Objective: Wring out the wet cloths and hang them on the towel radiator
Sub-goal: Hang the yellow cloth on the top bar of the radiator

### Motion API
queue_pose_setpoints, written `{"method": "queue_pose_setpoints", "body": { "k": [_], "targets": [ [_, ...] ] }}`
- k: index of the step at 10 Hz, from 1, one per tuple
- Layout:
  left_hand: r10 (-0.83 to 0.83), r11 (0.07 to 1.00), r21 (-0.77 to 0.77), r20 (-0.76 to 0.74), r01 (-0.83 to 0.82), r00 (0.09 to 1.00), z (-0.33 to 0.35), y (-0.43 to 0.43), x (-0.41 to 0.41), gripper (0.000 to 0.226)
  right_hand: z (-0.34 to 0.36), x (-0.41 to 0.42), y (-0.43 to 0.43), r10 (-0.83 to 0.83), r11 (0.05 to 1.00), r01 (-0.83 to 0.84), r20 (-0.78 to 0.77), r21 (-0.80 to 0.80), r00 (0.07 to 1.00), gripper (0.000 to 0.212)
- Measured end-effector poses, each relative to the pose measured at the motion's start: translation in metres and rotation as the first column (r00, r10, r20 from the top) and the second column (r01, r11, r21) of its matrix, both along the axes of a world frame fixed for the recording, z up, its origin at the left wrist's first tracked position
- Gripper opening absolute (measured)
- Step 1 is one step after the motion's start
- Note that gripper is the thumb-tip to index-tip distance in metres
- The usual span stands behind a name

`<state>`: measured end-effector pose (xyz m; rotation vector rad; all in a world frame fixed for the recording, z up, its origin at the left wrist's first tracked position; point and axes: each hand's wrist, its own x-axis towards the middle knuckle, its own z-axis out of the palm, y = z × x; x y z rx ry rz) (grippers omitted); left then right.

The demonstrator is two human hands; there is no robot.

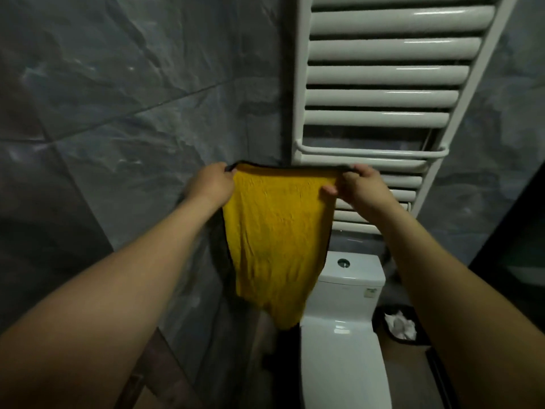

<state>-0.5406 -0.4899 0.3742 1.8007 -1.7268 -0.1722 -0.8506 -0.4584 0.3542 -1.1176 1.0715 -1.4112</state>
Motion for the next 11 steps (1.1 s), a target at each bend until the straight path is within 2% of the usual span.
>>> {"method": "queue_pose_setpoints", "body": {
  "k": [1,2,3,4,5,6,7,8,9,10,11],
  "targets": [
    [-0.181,0.951,-0.289,-0.222,0.112,0.958,-0.008,-0.003,-0.013,0.031,0.005,-0.007,-0.001,-0.08,0.971,0.056,-0.093,-0.232,0.992,0.033],
    [-0.429,0.862,0.338,0.086,0.378,0.899,-0.05,0.01,-0.025,0.024,-0.006,-0.008,0.012,0.449,0.892,-0.135,-0.806,0.432,0.385,0.014],
    [-0.388,0.813,0.536,0.205,0.228,0.899,-0.052,0.007,-0.028,0.024,-0.007,-0.018,0.013,0.529,0.812,0.081,-0.787,0.578,0.317,0.014],
    [-0.308,0.867,0.427,0.05,0.258,0.95,-0.032,-0.011,-0.032,0.014,0.007,-0.031,0.002,-0.068,0.964,0.261,-0.915,0.042,0.397,0.016],
    [-0.291,0.816,0.529,0.026,0.234,0.956,-0.013,-0.016,-0.036,0.02,0.012,-0.034,0.001,-0.116,0.929,0.356,-0.828,0.105,0.548,0.015],
    [-0.287,0.744,0.606,-0.09,0.28,0.954,-0.007,-0.031,-0.039,0.025,0.008,-0.029,0.0,-0.05,0.888,0.378,-0.761,0.263,0.647,0.013],
    [-0.174,0.926,0.183,-0.568,0.329,0.804,-0.01,-0.055,-0.051,0.022,0.003,-0.019,-0.005,-0.497,0.859,0.459,-0.59,-0.228,0.637,0.027],
    [-0.311,0.888,0.155,-0.493,0.434,0.813,-0.036,-0.051,-0.056,0.022,-0.01,-0.007,-0.01,-0.393,0.913,0.298,-0.794,-0.278,0.464,0.029],
    [-0.283,0.725,0.592,-0.21,0.352,0.936,-0.06,-0.053,-0.056,0.017,-0.017,-0.01,-0.009,0.109,0.936,0.303,-0.966,0.179,0.235,0.022],
    [-0.131,0.847,0.367,-0.556,0.384,0.821,-0.045,-0.101,-0.053,0.022,0.009,-0.012,-0.011,-0.495,0.83,0.513,-0.714,-0.219,0.496,0.028],
    [-0.156,0.873,0.245,-0.679,0.422,0.717,-0.002,-0.121,-0.061,0.017,0.042,-0.013,-0.02,-0.572,0.807,0.572,-0.435,-0.148,0.695,0.024]
  ]
}}
